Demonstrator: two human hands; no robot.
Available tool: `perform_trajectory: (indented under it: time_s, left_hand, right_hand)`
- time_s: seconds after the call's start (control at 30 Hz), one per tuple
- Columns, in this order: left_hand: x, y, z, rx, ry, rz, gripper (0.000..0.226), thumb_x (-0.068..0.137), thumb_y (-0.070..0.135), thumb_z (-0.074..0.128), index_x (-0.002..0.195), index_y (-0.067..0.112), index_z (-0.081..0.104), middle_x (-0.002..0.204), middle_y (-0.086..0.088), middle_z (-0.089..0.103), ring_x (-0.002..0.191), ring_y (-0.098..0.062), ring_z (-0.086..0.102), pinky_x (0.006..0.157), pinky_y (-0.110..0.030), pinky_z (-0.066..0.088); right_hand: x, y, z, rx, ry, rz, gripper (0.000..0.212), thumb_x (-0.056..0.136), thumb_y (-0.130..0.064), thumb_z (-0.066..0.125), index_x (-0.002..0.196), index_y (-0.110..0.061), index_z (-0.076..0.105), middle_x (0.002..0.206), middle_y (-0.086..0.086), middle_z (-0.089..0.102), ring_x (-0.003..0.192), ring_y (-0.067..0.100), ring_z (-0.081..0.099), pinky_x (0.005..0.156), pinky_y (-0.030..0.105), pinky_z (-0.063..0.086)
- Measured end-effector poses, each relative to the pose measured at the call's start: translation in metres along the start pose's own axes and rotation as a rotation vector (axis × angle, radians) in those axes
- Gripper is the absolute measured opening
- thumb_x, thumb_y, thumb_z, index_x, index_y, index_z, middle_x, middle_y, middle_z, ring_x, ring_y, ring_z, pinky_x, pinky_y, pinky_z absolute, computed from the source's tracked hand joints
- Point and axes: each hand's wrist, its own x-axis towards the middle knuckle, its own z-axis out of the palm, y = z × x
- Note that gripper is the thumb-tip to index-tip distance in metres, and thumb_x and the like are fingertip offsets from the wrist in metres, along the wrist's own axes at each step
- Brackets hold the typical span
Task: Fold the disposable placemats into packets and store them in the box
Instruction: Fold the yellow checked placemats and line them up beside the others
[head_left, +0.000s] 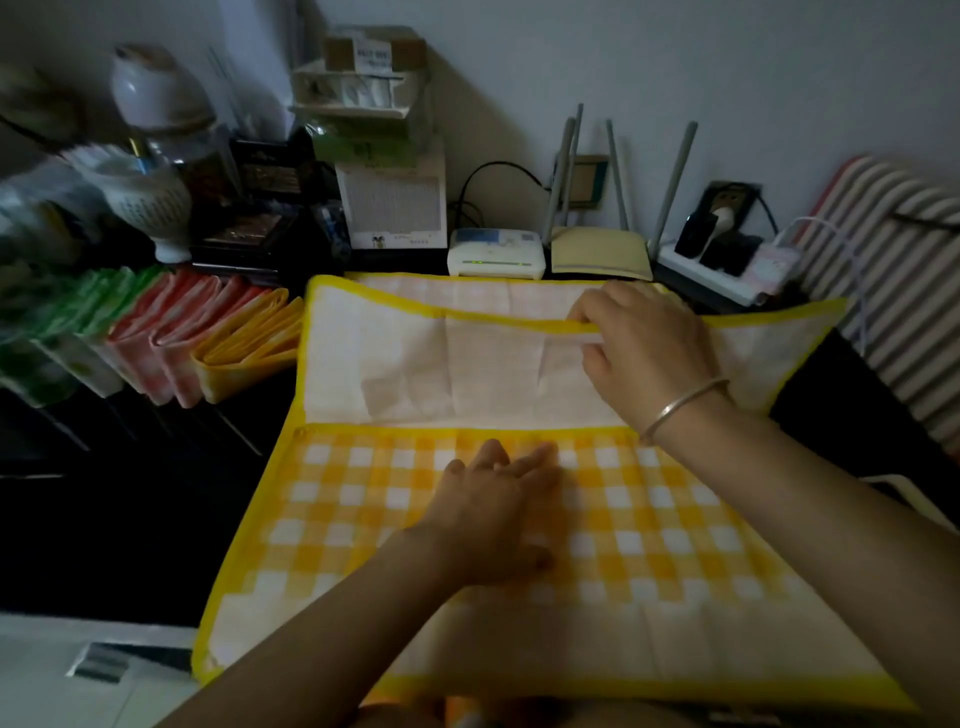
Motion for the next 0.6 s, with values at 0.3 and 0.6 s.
perform_trajectory:
  time_s: [0.3, 0.6]
  left_hand:
    - [-0.075, -0.015, -0.002, -0.422, 0.627, -0.016, 0.025, 0.089, 0.040, 0.052, 0.098, 0.031, 0.073, 0.090, 0.016, 0.073, 0.083, -0.003, 0.068, 0.072, -0.031, 0.055]
    - [-0.121, -0.039, 0.019, 0.035, 0.775, -0.074, 0.025, 0.090, 0.035, 0.060, 0.106, 0.020, 0.071, 0.102, 0.001, 0.065, 0.095, -0.026, 0.058, 0.076, -0.036, 0.048]
  right_hand:
    - [-0.113, -0.003, -0.012, 0.170, -0.217, -0.080, 0.027, 0.061, -0.016, 0.073, 0.087, -0.025, 0.071, 0.091, -0.005, 0.068, 0.086, 0.024, 0.064, 0.073, 0.033, 0.055]
    - [-0.166, -0.021, 0.005, 0.173, -0.377, -0.113, 0.031, 0.076, -0.042, 0.051, 0.091, -0.031, 0.076, 0.100, -0.009, 0.072, 0.087, 0.013, 0.069, 0.070, 0.024, 0.056]
